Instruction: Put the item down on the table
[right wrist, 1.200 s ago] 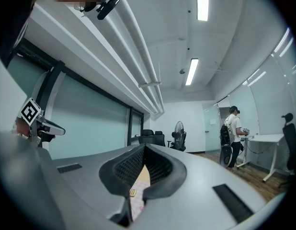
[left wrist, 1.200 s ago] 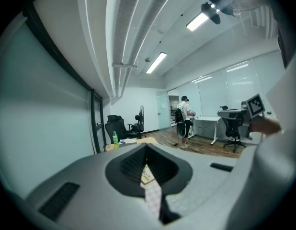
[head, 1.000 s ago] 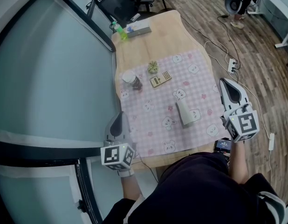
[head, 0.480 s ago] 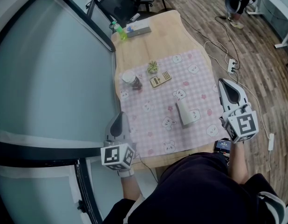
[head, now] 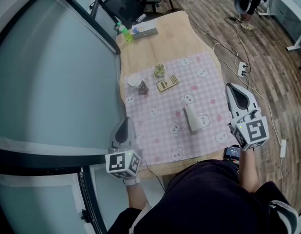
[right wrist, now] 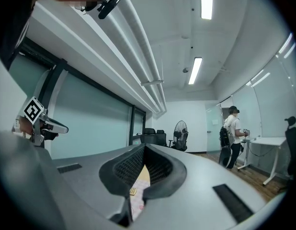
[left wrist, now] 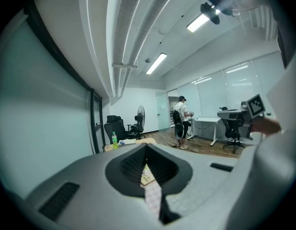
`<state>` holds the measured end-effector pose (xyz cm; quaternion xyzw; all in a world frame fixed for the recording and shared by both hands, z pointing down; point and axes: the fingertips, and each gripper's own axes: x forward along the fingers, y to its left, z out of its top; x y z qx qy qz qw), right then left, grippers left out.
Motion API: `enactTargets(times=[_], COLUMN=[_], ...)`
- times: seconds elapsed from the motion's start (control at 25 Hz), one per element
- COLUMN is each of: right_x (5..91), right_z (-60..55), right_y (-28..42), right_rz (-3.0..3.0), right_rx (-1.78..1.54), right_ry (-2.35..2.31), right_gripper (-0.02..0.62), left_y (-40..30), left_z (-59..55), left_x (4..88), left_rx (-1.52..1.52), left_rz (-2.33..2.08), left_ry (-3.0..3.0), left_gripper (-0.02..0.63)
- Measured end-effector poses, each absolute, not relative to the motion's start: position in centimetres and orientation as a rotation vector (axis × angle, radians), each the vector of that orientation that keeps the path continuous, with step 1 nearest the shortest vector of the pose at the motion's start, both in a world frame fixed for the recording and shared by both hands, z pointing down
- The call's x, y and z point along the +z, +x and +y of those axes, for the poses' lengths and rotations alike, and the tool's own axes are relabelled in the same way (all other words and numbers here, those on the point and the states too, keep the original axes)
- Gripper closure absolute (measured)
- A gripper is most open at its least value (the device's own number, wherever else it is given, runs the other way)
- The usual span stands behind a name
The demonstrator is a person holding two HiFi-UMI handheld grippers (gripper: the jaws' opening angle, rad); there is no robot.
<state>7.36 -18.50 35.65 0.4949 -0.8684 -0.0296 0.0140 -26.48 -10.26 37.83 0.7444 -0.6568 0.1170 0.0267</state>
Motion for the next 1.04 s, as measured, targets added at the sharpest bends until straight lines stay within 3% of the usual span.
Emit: enactTargets(times=[1.04], right_x=[36.0], right_z=[-18.2], right_y=[6.5], right_rz=[-2.683], right_rx=[-0.115], right_ry=[1.519], right_gripper=[0.581], left_y=[-26.8], left_z=[-10.1], left_x=[37.8], left_rx=[0.356], left_rz=[-2.029], left_ry=[2.303], left_gripper=[0.606])
